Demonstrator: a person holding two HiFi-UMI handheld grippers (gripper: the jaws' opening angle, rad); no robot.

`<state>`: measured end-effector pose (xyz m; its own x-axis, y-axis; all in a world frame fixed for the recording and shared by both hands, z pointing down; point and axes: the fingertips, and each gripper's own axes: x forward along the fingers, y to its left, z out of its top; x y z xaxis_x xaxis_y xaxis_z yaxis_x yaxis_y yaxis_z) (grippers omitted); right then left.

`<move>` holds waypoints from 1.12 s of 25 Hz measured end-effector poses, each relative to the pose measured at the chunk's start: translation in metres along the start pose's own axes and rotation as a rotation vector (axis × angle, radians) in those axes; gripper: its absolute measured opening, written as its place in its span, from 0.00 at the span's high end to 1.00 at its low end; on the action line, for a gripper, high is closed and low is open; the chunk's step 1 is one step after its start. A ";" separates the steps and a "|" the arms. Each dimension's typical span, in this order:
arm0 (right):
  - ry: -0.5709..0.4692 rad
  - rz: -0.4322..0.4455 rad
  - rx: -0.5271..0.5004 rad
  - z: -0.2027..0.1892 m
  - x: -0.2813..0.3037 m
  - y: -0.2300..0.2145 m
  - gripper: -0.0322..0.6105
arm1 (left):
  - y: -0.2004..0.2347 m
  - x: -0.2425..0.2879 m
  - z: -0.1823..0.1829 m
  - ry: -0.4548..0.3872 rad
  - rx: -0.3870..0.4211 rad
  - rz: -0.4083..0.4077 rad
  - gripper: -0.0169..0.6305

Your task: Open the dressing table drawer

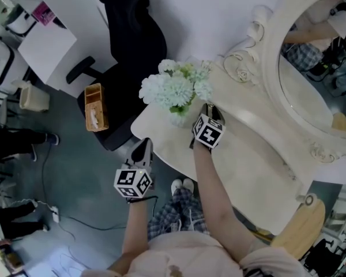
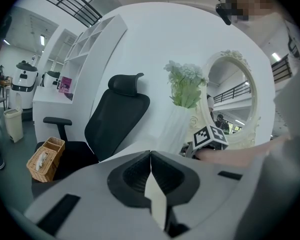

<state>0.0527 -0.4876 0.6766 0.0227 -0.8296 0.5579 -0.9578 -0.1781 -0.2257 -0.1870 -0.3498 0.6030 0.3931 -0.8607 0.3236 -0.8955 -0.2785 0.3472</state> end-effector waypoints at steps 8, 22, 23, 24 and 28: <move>0.003 -0.008 0.011 0.000 0.001 -0.003 0.79 | -0.001 -0.002 -0.002 0.003 -0.006 -0.005 0.93; 0.008 0.036 0.003 -0.017 -0.018 0.014 0.79 | -0.001 -0.014 -0.005 -0.002 -0.010 0.005 0.93; 0.009 0.039 0.003 -0.018 -0.020 0.014 0.79 | -0.002 -0.015 -0.005 -0.003 -0.011 0.004 0.93; 0.011 0.042 0.002 -0.020 -0.022 0.015 0.79 | -0.002 -0.016 -0.005 -0.003 -0.011 0.005 0.93; 0.016 0.055 -0.002 -0.026 -0.027 0.020 0.80 | -0.003 -0.019 -0.004 -0.007 -0.009 0.004 0.93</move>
<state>0.0255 -0.4550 0.6773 -0.0350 -0.8293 0.5577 -0.9579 -0.1312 -0.2553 -0.1907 -0.3307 0.5996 0.3877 -0.8649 0.3187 -0.8952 -0.2708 0.3540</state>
